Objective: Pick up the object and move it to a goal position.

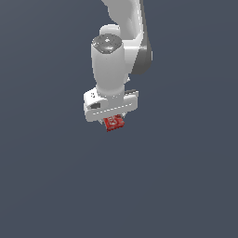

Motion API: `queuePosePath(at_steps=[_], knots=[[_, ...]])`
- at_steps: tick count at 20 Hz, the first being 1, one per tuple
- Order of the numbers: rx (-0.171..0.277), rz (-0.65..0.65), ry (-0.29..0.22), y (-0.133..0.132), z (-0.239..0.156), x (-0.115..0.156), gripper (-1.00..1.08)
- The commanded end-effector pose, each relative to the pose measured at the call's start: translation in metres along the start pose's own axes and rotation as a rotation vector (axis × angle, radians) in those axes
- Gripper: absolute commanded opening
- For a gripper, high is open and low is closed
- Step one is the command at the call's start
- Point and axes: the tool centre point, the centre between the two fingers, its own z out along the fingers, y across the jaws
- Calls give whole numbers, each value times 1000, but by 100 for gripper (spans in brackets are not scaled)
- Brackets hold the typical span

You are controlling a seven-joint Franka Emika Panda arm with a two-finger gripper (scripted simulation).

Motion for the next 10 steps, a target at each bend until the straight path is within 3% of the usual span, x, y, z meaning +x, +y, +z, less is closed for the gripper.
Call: queuePosePath(at_steps=[1,10], knots=[[0,0,0,-4,-28,-9,-100],[1,0,0,-14,-113,-32,-100]])
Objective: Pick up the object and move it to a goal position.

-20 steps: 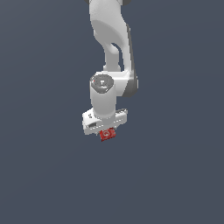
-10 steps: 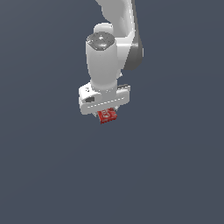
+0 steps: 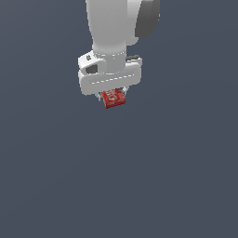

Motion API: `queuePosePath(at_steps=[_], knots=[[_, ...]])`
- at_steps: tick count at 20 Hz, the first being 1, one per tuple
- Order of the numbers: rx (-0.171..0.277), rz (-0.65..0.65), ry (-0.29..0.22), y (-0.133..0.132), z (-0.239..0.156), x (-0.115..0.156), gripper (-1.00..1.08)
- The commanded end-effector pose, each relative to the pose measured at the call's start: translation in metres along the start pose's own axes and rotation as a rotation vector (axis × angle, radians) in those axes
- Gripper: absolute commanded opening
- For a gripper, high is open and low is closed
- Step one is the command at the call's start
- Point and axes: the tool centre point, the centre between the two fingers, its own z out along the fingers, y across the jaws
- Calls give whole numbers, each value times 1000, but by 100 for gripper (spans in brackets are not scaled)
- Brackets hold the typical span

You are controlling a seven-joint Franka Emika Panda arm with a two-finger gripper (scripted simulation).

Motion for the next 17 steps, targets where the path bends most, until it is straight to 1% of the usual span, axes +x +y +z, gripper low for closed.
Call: queuePosePath(at_steps=[1,5,9,17], knots=[[1,0,-1,-2,-20,-6,-100],[1,0,-1,-5,-44,-11,-100],[1,0,-1,-6,-58,-14,-100],[1,1,-1,-6,-61,-14,-100]])
